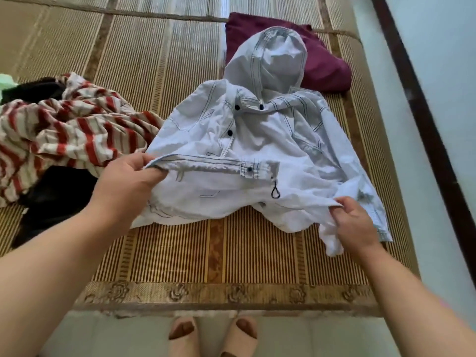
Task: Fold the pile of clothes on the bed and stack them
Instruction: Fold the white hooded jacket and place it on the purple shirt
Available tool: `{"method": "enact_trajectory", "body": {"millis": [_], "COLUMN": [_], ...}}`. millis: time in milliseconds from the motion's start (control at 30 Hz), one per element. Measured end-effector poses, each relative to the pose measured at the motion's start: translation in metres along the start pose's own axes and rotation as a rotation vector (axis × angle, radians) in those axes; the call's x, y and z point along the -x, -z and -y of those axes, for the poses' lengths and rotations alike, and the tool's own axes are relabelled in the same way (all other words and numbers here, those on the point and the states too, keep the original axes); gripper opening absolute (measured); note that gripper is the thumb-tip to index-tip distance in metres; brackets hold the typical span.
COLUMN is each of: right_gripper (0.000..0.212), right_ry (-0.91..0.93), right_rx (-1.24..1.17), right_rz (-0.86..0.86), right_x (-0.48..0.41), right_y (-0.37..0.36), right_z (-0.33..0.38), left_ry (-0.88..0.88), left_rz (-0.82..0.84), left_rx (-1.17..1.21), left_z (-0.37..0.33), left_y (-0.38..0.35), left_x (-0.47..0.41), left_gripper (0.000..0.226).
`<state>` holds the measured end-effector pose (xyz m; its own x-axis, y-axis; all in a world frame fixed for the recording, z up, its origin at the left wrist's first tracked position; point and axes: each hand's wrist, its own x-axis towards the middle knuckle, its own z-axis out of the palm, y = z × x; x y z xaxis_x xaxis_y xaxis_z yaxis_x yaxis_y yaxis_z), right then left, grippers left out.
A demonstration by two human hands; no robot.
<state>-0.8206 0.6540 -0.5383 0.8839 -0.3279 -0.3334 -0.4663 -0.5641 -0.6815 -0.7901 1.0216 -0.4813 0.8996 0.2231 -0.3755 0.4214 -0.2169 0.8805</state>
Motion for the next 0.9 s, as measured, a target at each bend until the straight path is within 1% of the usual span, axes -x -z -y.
{"method": "enact_trajectory", "body": {"millis": [67, 100, 167, 200, 233, 267, 300, 333, 367, 400, 433, 467, 500, 533, 600, 633, 667, 700, 733, 767, 800, 867, 900], "right_gripper": [0.016, 0.02, 0.027, 0.03, 0.034, 0.038, 0.043, 0.051, 0.061, 0.072, 0.079, 0.079, 0.074, 0.067, 0.052, 0.046, 0.041, 0.038, 0.037, 0.038, 0.04, 0.045, 0.055], "right_ry": [-0.073, -0.126, -0.225, -0.244, -0.171, -0.022, 0.177, 0.364, 0.479, 0.514, 0.512, 0.485, 0.466, 0.472, 0.508, 0.552, 0.587, 0.607, 0.611, 0.565, 0.446, 0.084, 0.001], "right_rx": [0.12, 0.221, 0.422, 0.501, 0.553, 0.582, 0.602, 0.654, 0.733, 0.817, 0.863, 0.859, 0.833, 0.729, 0.335, 0.162, 0.057, 0.023, 0.058, 0.145, 0.286, 0.647, 0.835], "right_rz": [-0.069, -0.063, -0.069, -0.117, -0.199, -0.241, -0.238, -0.164, -0.035, 0.076, 0.137, 0.138, 0.109, 0.063, -0.063, -0.156, -0.25, -0.319, -0.353, -0.342, -0.286, -0.046, 0.053], "right_x": [-0.012, -0.014, -0.006, 0.003, 0.014, 0.025, 0.035, 0.042, 0.047, 0.046, 0.04, 0.031, 0.023, 0.017, 0.016, 0.019, 0.023, 0.029, 0.034, 0.036, 0.035, 0.03, 0.032], "right_y": [0.021, 0.022, 0.011, 0.001, -0.012, -0.026, -0.042, -0.058, -0.073, -0.084, -0.091, -0.095, -0.094, -0.089, -0.068, -0.053, -0.036, -0.018, 0.001, 0.015, 0.033, 0.049, 0.05], "right_z": [-0.014, -0.021, -0.032, -0.036, -0.038, -0.037, -0.035, -0.032, -0.027, -0.022, -0.017, -0.015, -0.01, -0.002, 0.013, 0.017, 0.015, 0.011, 0.005, -0.006, -0.017, -0.04, -0.045], "left_ry": [0.064, 0.1, 0.135, 0.129, 0.119, 0.111, 0.117, 0.13, 0.143, 0.15, 0.145, 0.126, 0.096, 0.067, 0.021, 0.0, -0.016, -0.034, -0.04, -0.048, -0.046, -0.021, 0.001], "left_rz": [-0.052, -0.081, -0.102, -0.093, -0.088, -0.083, -0.074, -0.059, -0.044, -0.026, -0.011, 0.002, 0.007, 0.005, -0.02, -0.039, -0.06, -0.09, -0.121, -0.137, -0.152, -0.154, -0.128], "left_rx": [-0.049, -0.06, -0.117, -0.17, -0.219, -0.248, -0.236, -0.176, -0.102, -0.035, 0.009, 0.028, 0.039, 0.047, 0.034, 0.026, 0.023, 0.015, -0.012, -0.066, -0.12, -0.201, -0.202], "left_z": [0.009, 0.013, 0.021, 0.025, 0.028, 0.029, 0.029, 0.027, 0.025, 0.021, 0.016, 0.011, 0.005, 0.0, -0.01, -0.014, -0.018, -0.021, -0.025, -0.023, -0.024, -0.018, -0.013], "left_y": [0.0, 0.0, -0.004, -0.005, -0.007, -0.008, -0.01, -0.011, -0.011, -0.011, -0.01, -0.007, -0.004, -0.001, 0.006, 0.009, 0.015, 0.021, 0.029, 0.038, 0.045, 0.054, 0.055], "left_x": [-0.002, -0.003, -0.002, -0.001, 0.002, 0.004, 0.006, 0.007, 0.007, 0.007, 0.006, 0.005, 0.004, 0.003, 0.001, 0.001, 0.0, 0.0, 0.001, 0.0, 0.003, 0.008, 0.014], "left_gripper": [0.016, 0.016, 0.019, 0.022, 0.026, 0.029, 0.031, 0.031, 0.031, 0.03, 0.028, 0.024, 0.02, 0.018, 0.019, 0.018, 0.015, 0.011, 0.011, 0.014, 0.024, 0.047, 0.049]}}
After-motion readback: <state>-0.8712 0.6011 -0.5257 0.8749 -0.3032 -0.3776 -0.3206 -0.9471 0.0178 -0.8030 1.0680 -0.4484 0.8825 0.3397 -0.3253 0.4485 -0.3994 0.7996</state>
